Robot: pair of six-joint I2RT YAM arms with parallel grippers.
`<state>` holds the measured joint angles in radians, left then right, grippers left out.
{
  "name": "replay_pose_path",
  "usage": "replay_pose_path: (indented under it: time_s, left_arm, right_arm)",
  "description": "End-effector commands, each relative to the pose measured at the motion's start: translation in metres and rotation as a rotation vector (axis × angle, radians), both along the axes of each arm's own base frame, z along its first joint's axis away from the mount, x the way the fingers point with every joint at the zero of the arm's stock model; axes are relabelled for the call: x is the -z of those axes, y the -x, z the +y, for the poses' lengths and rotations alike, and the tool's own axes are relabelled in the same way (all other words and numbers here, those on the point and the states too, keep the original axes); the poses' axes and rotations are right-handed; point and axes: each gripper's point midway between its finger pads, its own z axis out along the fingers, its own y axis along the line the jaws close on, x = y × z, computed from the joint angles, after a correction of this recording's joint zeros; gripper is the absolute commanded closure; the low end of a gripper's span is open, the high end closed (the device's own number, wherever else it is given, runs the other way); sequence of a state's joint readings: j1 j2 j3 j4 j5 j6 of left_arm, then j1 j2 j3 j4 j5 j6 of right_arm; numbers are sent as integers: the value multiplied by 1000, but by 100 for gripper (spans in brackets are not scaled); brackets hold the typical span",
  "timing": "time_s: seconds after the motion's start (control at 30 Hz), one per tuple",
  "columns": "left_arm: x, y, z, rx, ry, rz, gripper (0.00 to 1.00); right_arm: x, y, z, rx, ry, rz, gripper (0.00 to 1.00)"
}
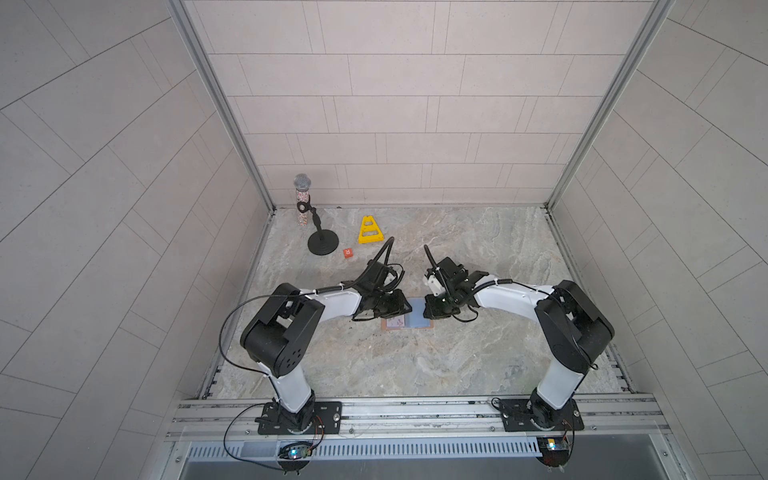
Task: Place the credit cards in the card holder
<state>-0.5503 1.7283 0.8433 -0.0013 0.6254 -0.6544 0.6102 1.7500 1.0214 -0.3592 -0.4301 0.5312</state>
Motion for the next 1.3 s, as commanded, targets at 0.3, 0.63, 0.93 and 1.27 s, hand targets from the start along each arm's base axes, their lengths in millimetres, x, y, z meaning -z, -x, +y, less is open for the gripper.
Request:
replay_pose_path:
  time_s: [0.3,0.63,0.93,1.27]
  left_arm:
    - [9,-2,-7,24,4,19,69]
    - [10,1,-16,50,33,35,74]
    - [9,1,-21,54,58,40,79]
    - [8,1,-13,33,33,23,98]
  right_arm:
    - [15,4,-2,-1,15,25,86]
    - [19,6,-2,1,13,34,87]
    - [20,6,-3,2,14,34,87]
    - [5,2,-5,18,9,-9,85]
